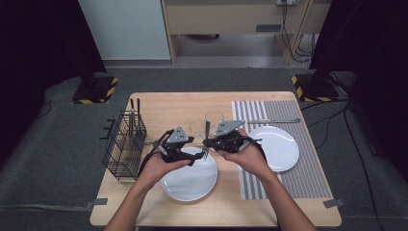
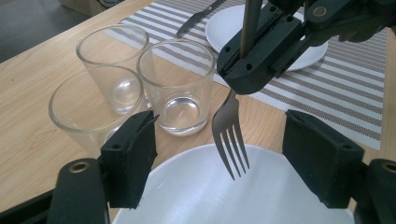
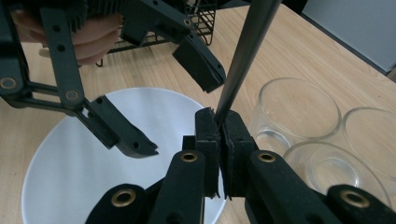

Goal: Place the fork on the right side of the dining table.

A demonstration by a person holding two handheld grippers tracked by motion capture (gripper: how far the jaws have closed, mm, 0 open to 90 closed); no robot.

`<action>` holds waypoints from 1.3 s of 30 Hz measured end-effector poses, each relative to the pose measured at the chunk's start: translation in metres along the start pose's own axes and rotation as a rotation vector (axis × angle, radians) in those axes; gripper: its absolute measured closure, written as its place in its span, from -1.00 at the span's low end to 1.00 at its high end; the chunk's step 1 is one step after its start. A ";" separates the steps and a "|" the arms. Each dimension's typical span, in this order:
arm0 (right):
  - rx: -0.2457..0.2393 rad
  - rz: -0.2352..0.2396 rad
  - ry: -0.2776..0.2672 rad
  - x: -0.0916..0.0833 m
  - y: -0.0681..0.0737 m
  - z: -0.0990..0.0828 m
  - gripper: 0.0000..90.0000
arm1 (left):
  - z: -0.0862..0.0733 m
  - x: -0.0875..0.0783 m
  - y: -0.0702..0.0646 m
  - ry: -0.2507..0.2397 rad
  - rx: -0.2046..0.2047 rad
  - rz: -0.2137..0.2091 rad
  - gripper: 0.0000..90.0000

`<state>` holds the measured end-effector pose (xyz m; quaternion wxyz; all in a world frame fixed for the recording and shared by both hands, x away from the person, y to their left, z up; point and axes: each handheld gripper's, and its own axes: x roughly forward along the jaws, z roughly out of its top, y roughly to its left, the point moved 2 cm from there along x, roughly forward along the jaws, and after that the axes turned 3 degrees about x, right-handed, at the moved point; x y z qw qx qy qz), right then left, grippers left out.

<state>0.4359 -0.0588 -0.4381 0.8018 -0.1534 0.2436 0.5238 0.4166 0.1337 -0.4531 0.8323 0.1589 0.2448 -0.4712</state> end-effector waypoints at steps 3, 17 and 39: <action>-0.004 0.004 -0.009 -0.001 0.002 0.003 0.94 | -0.001 0.003 -0.002 0.004 0.003 -0.003 -0.43; -0.036 0.038 -0.034 -0.001 0.014 0.010 0.94 | -0.005 0.013 -0.006 0.011 0.008 0.001 -0.26; -0.045 0.058 -0.052 -0.004 0.021 0.013 0.93 | -0.008 0.010 -0.008 0.004 0.027 -0.052 0.62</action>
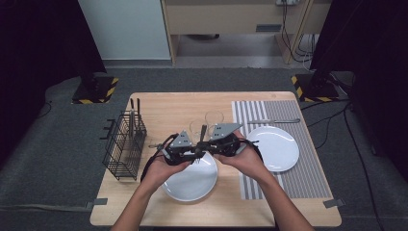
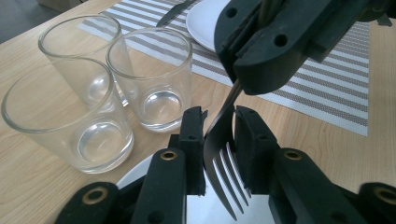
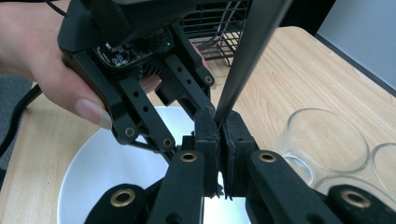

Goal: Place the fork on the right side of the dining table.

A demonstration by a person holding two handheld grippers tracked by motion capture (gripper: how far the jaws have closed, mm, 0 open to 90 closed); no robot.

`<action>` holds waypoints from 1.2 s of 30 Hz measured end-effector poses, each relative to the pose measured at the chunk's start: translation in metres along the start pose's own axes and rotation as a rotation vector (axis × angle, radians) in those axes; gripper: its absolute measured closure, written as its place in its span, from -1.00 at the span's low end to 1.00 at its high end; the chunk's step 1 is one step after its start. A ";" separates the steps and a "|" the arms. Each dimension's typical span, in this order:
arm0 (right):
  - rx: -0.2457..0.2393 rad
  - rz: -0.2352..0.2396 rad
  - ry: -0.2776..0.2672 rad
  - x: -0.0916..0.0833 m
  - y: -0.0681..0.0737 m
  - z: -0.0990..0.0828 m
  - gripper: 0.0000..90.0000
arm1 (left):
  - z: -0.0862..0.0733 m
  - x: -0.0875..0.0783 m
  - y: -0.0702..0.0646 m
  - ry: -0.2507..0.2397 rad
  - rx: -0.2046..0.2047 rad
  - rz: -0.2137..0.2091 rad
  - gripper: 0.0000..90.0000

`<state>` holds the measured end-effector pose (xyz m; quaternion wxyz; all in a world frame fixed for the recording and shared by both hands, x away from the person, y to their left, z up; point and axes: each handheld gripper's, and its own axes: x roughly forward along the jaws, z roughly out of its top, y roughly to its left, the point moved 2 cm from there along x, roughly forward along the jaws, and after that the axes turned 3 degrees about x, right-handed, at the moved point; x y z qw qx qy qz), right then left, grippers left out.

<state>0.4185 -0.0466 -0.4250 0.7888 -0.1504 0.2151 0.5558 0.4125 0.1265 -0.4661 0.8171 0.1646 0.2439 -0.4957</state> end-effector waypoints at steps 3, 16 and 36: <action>0.011 -0.005 -0.006 -0.001 -0.001 -0.002 0.92 | -0.001 -0.002 0.001 -0.001 -0.007 0.008 0.69; 0.013 -0.027 -0.007 -0.001 -0.001 -0.003 0.85 | -0.005 -0.006 0.001 -0.039 -0.029 0.049 0.93; 0.028 -0.178 -0.001 -0.015 0.006 0.001 -0.32 | -0.018 -0.010 0.000 -0.001 -0.005 0.083 0.94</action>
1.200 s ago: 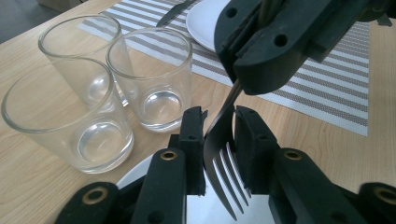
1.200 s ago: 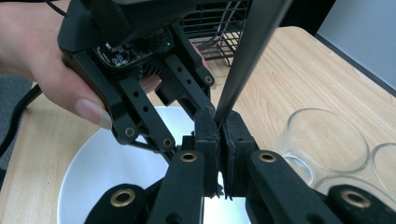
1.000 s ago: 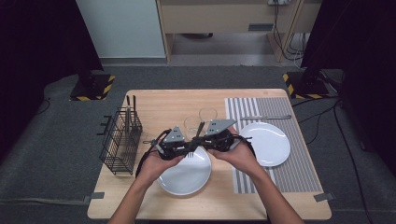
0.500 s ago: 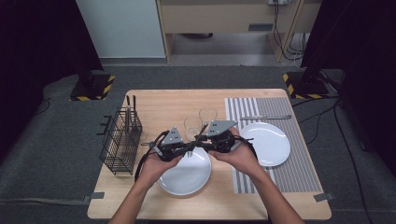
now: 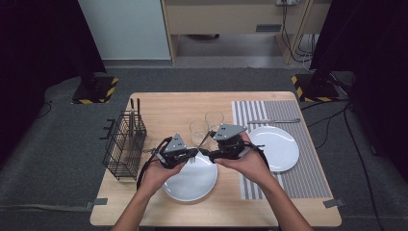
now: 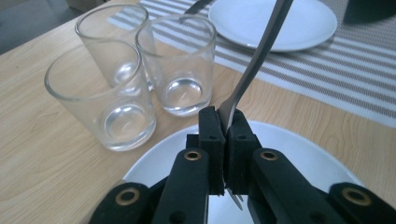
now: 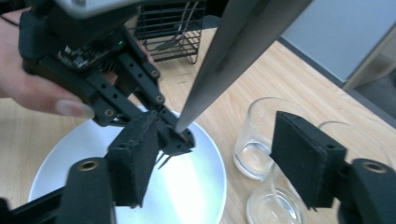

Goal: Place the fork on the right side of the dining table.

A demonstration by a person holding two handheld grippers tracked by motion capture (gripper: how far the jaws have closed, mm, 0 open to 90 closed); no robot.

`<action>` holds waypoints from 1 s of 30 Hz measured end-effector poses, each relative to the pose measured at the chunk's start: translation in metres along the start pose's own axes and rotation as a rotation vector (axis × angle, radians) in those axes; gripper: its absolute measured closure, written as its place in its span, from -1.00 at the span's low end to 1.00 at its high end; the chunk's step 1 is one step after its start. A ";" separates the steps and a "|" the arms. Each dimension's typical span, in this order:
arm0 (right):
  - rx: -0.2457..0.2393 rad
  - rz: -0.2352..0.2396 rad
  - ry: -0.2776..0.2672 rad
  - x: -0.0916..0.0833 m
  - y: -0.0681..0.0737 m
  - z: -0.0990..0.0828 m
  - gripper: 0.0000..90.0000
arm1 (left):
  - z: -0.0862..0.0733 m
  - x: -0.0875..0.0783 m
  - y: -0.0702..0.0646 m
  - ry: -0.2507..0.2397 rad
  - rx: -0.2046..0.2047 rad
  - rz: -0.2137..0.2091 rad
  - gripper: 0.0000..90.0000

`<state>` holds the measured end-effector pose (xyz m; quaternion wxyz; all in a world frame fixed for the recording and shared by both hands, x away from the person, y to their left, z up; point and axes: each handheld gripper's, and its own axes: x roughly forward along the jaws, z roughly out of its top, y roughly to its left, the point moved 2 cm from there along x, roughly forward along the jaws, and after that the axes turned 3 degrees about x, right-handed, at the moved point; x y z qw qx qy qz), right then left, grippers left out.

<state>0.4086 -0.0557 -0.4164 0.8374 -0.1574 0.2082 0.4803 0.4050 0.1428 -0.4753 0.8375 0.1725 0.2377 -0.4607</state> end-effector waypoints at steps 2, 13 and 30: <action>0.015 -0.026 -0.006 -0.002 0.000 0.001 -0.44 | -0.003 0.000 0.001 0.001 -0.002 -0.004 0.94; 0.035 -0.077 -0.060 -0.008 0.004 0.019 -0.47 | -0.011 0.002 -0.004 0.020 0.007 -0.005 0.94; 0.054 -0.101 -0.083 -0.003 0.008 0.024 -0.29 | -0.016 -0.007 0.001 0.018 0.004 -0.002 0.94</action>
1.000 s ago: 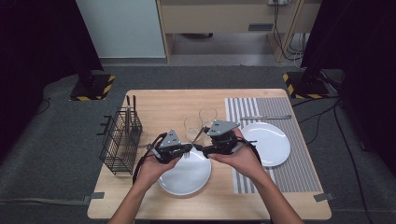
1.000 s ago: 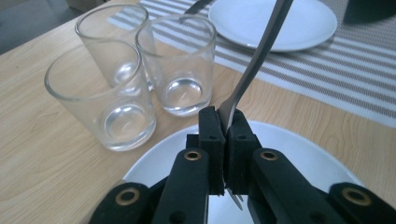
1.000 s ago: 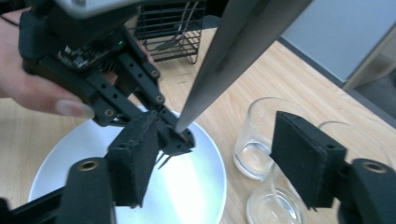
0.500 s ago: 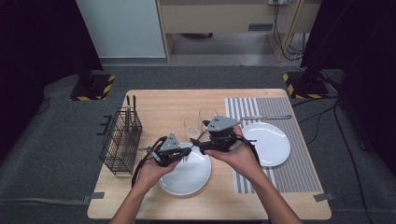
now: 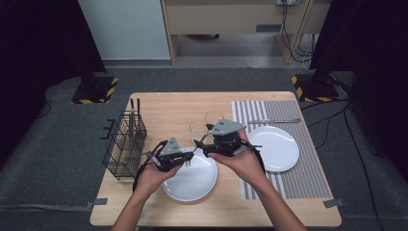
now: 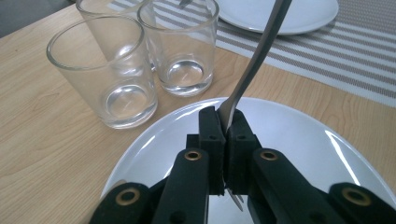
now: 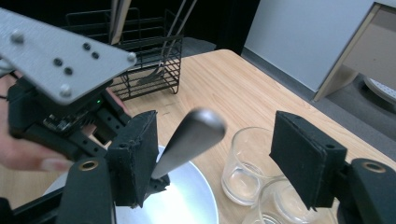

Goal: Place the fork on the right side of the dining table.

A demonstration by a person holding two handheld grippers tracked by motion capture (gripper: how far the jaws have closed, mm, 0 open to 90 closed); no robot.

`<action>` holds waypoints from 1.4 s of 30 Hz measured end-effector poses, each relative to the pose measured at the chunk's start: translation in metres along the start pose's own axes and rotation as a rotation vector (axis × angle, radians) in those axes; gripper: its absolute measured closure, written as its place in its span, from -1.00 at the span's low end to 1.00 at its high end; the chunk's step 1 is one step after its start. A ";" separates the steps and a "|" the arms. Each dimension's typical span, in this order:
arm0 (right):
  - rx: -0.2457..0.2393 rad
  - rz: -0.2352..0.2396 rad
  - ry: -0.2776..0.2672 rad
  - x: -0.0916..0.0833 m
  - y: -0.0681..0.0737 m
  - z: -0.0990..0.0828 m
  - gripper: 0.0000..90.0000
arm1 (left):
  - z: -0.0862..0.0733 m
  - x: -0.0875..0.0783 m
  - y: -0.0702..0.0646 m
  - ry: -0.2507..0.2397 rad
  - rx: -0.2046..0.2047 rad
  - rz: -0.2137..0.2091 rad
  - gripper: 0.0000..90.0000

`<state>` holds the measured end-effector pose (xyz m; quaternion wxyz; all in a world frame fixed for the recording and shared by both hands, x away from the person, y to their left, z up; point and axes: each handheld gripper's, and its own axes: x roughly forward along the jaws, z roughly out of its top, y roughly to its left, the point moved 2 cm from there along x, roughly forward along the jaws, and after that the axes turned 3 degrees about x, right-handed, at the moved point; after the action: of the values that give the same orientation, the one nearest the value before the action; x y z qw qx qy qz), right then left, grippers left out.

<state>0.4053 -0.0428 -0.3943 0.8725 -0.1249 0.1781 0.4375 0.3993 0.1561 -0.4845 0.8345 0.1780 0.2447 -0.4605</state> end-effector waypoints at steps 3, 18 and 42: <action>0.019 -0.014 -0.003 0.000 -0.002 -0.002 -0.28 | 0.000 0.001 -0.001 0.010 0.013 -0.008 0.94; 0.064 -0.049 0.021 -0.005 -0.018 -0.023 -0.30 | -0.006 0.002 -0.005 0.030 0.009 -0.027 0.95; 0.053 -0.035 0.001 -0.008 -0.024 -0.040 -0.09 | -0.011 0.007 -0.008 0.071 0.016 -0.040 0.94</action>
<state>0.4127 -0.0775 -0.4257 0.8829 -0.1048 0.1879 0.4174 0.3927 0.1528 -0.4986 0.8145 0.1958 0.2741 -0.4723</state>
